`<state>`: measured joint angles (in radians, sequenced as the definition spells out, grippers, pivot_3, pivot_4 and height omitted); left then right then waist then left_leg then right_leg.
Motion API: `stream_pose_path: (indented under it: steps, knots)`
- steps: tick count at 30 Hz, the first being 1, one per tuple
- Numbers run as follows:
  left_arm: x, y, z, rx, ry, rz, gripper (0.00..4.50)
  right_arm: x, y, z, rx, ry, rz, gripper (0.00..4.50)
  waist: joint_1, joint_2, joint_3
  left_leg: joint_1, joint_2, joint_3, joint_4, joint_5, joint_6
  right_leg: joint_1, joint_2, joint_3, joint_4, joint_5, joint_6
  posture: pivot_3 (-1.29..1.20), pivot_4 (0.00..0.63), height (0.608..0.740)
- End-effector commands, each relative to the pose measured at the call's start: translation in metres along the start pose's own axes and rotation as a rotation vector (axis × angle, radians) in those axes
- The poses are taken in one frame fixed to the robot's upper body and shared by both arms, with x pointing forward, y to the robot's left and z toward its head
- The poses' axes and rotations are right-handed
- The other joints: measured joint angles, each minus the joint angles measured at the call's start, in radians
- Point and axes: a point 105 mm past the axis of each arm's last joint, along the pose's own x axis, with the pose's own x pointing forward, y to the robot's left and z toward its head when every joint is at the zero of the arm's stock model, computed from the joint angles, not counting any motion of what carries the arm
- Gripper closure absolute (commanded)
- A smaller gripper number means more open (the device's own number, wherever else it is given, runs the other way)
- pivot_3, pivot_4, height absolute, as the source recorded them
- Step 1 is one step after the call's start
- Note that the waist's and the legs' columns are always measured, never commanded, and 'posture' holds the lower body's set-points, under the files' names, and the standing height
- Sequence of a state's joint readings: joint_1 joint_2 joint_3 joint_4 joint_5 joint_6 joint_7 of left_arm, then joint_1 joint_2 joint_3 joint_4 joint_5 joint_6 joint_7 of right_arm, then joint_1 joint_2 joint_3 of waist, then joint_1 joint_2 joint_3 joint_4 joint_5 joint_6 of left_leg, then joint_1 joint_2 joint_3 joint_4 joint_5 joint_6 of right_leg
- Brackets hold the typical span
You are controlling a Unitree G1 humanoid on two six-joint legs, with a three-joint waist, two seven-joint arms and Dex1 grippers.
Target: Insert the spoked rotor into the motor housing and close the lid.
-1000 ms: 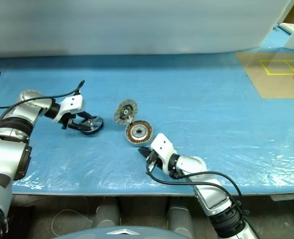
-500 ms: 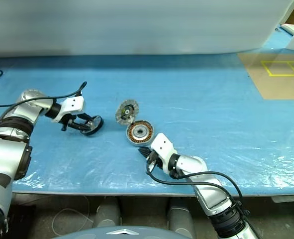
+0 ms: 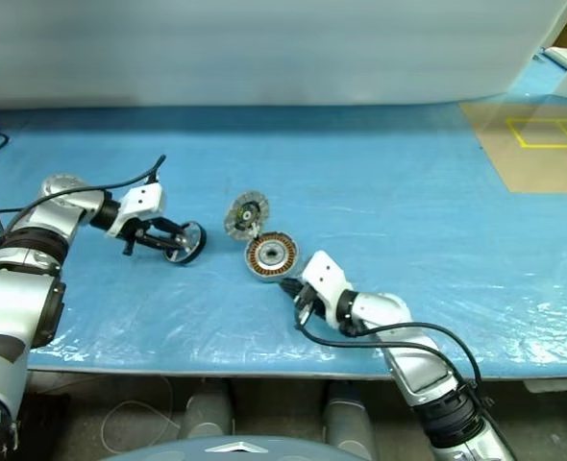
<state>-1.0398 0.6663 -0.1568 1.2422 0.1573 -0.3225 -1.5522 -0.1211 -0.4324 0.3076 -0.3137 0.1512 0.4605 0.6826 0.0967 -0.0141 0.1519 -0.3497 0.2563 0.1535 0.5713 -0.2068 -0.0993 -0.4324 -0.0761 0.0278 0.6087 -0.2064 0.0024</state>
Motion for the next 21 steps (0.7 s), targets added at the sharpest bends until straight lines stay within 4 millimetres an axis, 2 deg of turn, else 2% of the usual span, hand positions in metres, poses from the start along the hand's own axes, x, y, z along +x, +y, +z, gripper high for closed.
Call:
stream_pose_path:
  steps: [1,11,17,21]
  knots:
    - [-0.016,0.010,0.029,0.058,-0.087,0.025,3.20,-0.007,-0.012,0.010,-0.035,-0.035,-0.018,4.50,0.000,0.000,0.000,0.000,0.000,0.000,0.000,0.000,0.000,0.000,0.000,0.000,0.000,0.000,0.000,0.00,0.150,0.740]
    - [-0.039,0.015,0.069,0.067,-0.217,0.046,3.20,-0.025,-0.039,0.008,-0.056,-0.027,-0.067,4.50,-0.002,0.000,0.002,-0.001,0.000,0.000,0.000,0.000,0.000,-0.001,0.001,0.000,0.000,0.000,0.000,0.00,0.150,0.740]
    - [-0.066,-0.002,0.079,-0.002,-0.315,0.041,3.20,-0.032,-0.052,0.010,-0.066,-0.041,-0.082,4.50,-0.005,0.001,0.003,-0.001,0.000,0.000,-0.001,0.000,-0.001,-0.002,0.001,0.000,0.000,0.000,0.000,0.00,0.150,0.740]
    - [-0.077,-0.020,0.097,-0.039,-0.460,0.047,3.20,-0.035,-0.061,0.010,-0.082,-0.035,-0.088,4.50,-0.004,0.001,0.003,-0.002,0.000,0.000,-0.001,-0.001,-0.001,-0.003,0.001,0.000,0.000,0.000,0.000,0.00,0.150,0.740]
